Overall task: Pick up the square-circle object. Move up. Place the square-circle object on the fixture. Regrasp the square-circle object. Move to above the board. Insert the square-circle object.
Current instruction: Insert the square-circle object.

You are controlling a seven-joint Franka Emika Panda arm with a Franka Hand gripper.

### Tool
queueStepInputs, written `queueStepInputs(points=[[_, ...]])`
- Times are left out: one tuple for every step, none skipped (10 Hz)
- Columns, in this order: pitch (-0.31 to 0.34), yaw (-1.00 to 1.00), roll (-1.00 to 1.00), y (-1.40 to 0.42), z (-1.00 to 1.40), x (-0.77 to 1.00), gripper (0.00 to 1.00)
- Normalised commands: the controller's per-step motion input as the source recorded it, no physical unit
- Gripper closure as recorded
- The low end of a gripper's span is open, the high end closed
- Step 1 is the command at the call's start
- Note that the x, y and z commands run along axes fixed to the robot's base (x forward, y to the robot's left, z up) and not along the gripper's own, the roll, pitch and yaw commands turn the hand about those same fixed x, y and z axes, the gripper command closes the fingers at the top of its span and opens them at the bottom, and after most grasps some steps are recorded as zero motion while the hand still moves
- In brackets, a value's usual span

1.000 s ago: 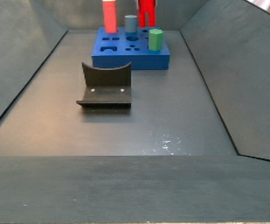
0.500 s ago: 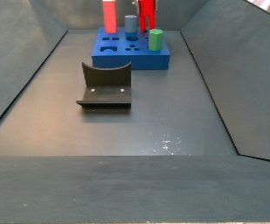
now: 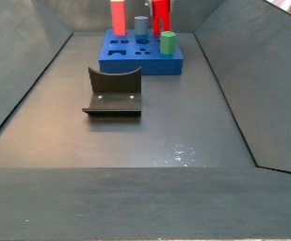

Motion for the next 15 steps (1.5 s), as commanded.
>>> queueStepInputs(points=[[-0.004,0.00,0.00,-0.06,-0.25,-0.01,1.00],[-0.014,0.00,0.00,-0.13,-0.36,0.00,1.00],[0.000,0.00,0.00,0.02,0.00,0.00,1.00],[-0.040,0.00,-0.11,0.16,-0.02,0.00,1.00],[-0.223,-0.18,-0.19,0.05,-0.05,0.00,1.00],[-0.306,-0.18,-0.14,0.00,-0.11,-0.05,1.00],[-0.120,0.00,0.00,0.00,0.00,-0.08,1.00],[-0.014,0.00,0.00,0.00,0.00,-0.01,1.00],[-0.047,0.00,0.00,0.00,-0.02,-0.03,1.00],[-0.147,0.00,0.00,0.00,-0.31,-0.28,1.00],[-0.189,0.01,-0.10,0.35,-0.14,-0.39,1.00],[-0.194,0.03,-0.15,0.35,0.00,-0.35,1.00],[-0.107,0.00,0.00,0.00,-0.04,-0.17,1.00],[-0.157,-0.06,0.06,-0.16,-0.45,-0.32,1.00],[-0.173,-0.10,0.13,-0.29,-0.85,-0.40,1.00]])
